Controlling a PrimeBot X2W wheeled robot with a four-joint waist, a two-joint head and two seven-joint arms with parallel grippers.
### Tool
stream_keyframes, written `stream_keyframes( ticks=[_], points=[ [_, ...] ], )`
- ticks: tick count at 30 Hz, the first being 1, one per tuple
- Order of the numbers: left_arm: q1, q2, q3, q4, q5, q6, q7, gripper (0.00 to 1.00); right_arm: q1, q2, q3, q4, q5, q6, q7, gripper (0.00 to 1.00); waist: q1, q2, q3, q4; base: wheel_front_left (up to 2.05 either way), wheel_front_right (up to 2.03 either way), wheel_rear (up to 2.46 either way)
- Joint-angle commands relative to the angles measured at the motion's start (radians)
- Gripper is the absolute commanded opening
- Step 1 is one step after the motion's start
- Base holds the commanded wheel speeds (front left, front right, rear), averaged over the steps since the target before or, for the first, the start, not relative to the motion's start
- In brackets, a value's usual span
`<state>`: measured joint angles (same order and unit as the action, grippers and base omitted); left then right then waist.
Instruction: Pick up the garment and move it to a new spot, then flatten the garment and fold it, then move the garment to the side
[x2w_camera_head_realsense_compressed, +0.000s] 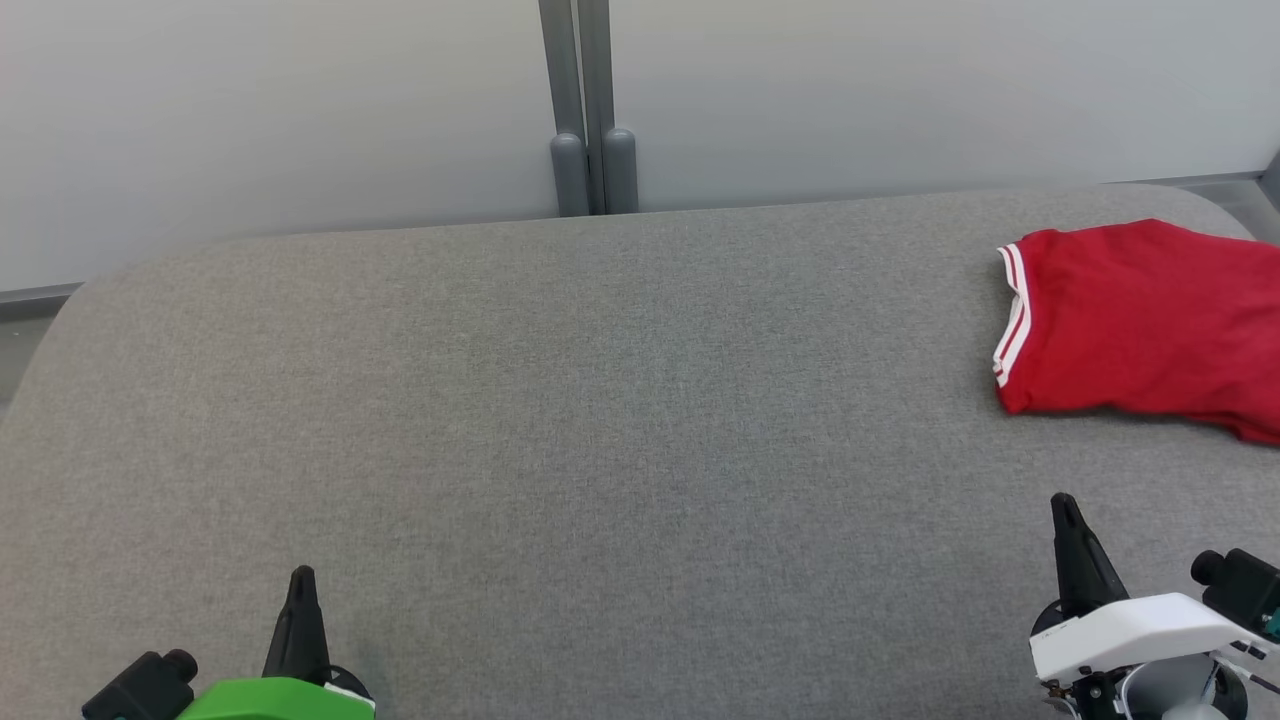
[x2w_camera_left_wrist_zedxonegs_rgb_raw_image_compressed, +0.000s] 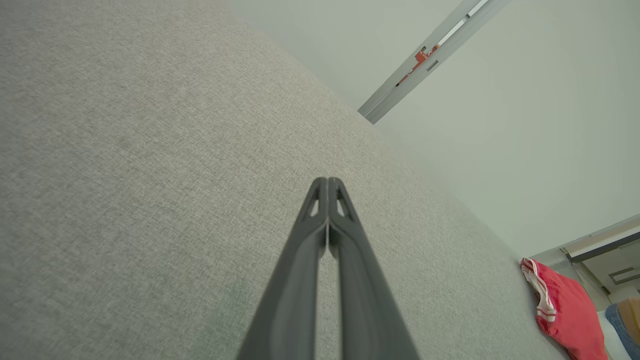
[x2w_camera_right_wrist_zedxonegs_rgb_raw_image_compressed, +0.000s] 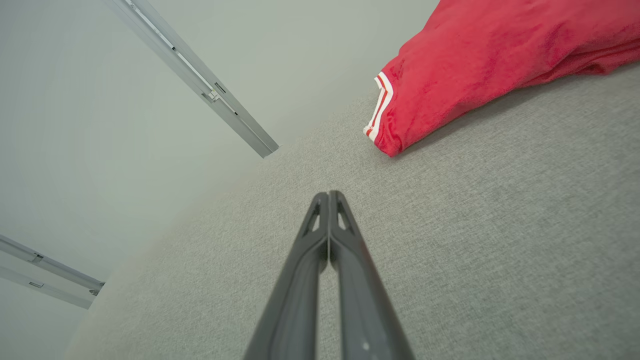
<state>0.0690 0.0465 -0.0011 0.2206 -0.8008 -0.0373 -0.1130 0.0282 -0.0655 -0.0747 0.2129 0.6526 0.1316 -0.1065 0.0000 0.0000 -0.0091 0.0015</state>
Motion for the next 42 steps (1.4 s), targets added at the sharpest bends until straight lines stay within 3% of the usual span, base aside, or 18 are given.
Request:
stream_keyframes(
  ticks=[1, 42],
  points=[
    [-0.029, 0.006, 0.009, -0.010, -0.032, -0.009, 0.008, 0.00, -0.031, -0.001, -0.004, -0.009, 0.040, 0.000, 0.008, 0.00, 0.0000, 0.0000, 0.000, 0.000, 0.00, 0.00, 0.00],
    [-0.118, 0.009, 0.067, 0.009, -0.470, -0.058, 0.130, 0.00, -0.094, 0.007, -0.025, 0.014, 0.555, -0.001, 0.129, 0.00, 0.0000, 0.0000, 0.006, -0.001, 0.00, 0.00, 0.00]
  ],
)
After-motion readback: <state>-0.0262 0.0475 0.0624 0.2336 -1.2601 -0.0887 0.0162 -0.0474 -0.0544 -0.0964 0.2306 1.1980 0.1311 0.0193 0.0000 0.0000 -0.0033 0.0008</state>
